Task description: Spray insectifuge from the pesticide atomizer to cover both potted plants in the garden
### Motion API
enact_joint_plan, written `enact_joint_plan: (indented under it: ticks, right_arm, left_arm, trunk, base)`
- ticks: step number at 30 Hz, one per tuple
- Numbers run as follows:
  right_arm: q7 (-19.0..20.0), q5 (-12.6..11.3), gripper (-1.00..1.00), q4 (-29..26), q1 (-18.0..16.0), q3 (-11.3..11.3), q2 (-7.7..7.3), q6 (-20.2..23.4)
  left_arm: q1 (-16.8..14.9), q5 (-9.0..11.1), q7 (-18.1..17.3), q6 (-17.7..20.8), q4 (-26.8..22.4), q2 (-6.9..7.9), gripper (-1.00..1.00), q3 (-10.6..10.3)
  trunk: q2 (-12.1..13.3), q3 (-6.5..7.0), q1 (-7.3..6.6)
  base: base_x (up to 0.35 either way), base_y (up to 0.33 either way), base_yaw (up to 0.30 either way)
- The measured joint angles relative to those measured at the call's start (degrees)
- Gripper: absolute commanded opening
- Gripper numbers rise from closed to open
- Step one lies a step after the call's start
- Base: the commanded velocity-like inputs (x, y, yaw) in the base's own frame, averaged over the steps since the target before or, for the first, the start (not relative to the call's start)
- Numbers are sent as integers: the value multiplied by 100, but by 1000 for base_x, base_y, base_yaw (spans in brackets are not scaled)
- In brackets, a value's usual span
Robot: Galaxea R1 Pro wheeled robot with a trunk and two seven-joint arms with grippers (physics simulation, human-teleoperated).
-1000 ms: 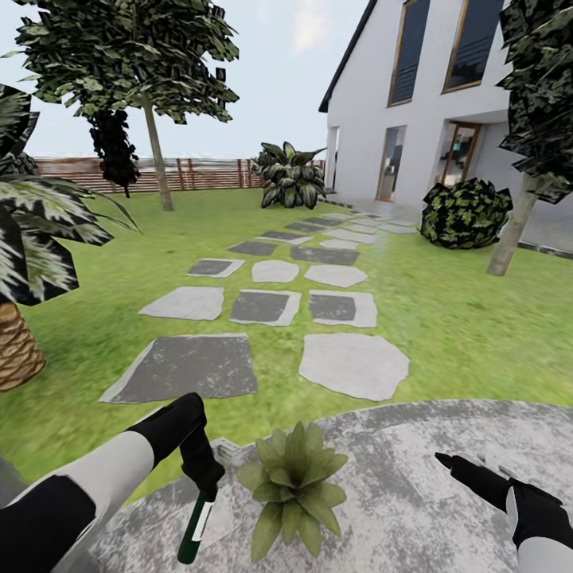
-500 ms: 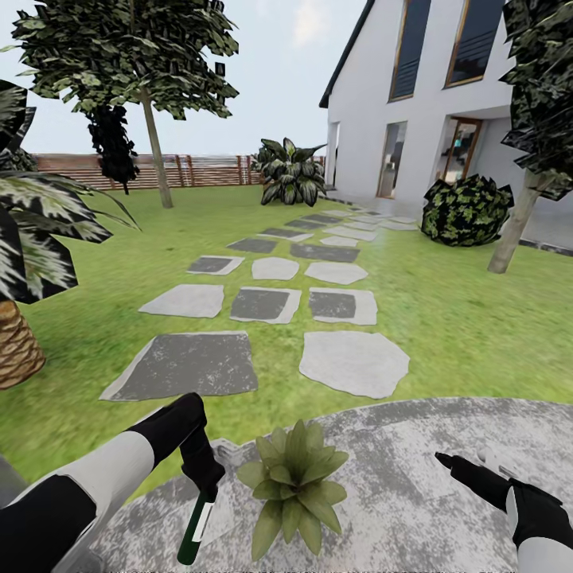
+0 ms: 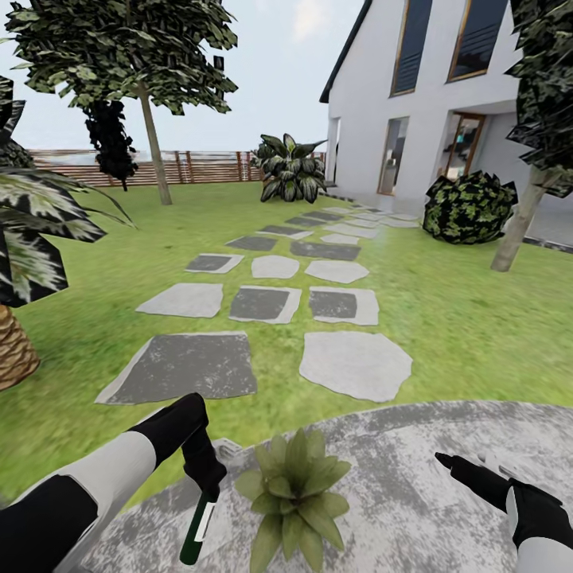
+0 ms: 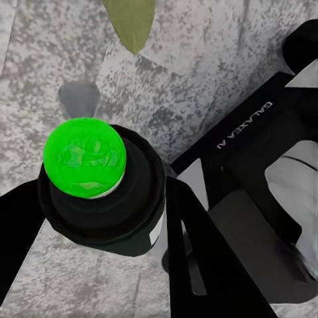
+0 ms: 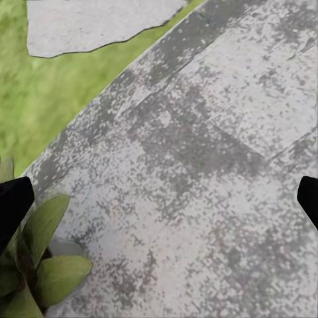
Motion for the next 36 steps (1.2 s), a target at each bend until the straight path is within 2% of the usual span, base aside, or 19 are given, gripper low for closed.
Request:
enact_joint_plan:
  ticks: [8,22,29,36]
  right_arm:
    - [0,-1,100,1,0,0,0,0]
    - [0,0,100,0,0,0,0,0]
    - [-1,-1,100,1,0,0,0,0]
    - [0,-4,100,1,0,0,0,0]
  left_arm:
    - [0,0,1,-1,9,-72,-100,-38]
    - [0,4,6,-1,47,-77,-100,-61]
    - [0,8,3,-1,43,-70,-100,-47]
    - [0,8,5,-1,42,-72,-100,-62]
  trunk:
    - [0,-24,2]
    - [0,-130,3]
    - [0,-191,2]
    - [0,-199,2]
  base:
    - [25,0,0]
    - [1,0,0]
    - [144,34,0]
    - [9,2,0]
